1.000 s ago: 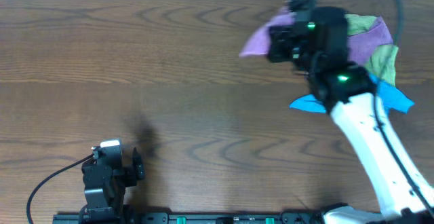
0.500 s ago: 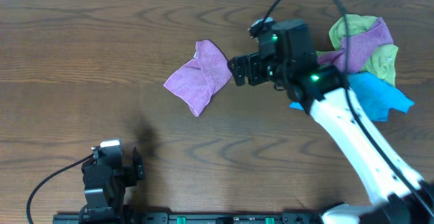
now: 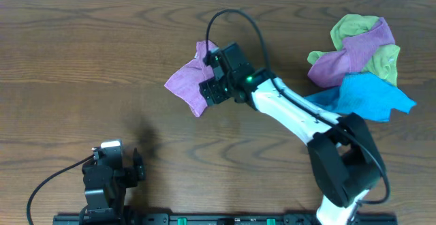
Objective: Fold the cloth
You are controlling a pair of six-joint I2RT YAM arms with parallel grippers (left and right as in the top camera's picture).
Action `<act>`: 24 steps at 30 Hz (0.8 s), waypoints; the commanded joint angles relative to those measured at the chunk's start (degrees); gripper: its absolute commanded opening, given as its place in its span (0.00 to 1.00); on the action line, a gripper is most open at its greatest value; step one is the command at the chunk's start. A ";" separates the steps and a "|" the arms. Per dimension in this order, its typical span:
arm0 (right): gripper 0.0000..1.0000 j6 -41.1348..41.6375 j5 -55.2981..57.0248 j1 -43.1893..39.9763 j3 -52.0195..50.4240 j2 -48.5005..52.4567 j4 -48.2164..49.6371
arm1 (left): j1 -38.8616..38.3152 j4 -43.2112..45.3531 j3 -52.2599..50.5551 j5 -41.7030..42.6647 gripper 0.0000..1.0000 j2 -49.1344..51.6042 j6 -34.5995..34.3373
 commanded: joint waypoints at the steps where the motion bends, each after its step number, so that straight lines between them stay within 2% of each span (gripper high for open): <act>1: 0.77 -1.70 4.74 1.97 0.48 0.70 0.87 | -0.22 -2.14 -0.55 -1.03 0.95 0.04 -0.59; 15: 0.50 -2.58 14.49 2.73 0.48 3.39 1.84 | -0.22 -2.14 -0.55 -1.03 0.95 0.04 -0.59; 18: 0.41 -2.56 14.51 2.62 0.48 3.48 1.81 | -0.22 -2.14 -0.55 -1.03 0.95 0.04 -0.59; 24: 0.44 -2.56 14.49 2.67 2.16 3.41 0.85 | -0.22 -2.14 -0.55 -1.03 0.95 0.04 -0.59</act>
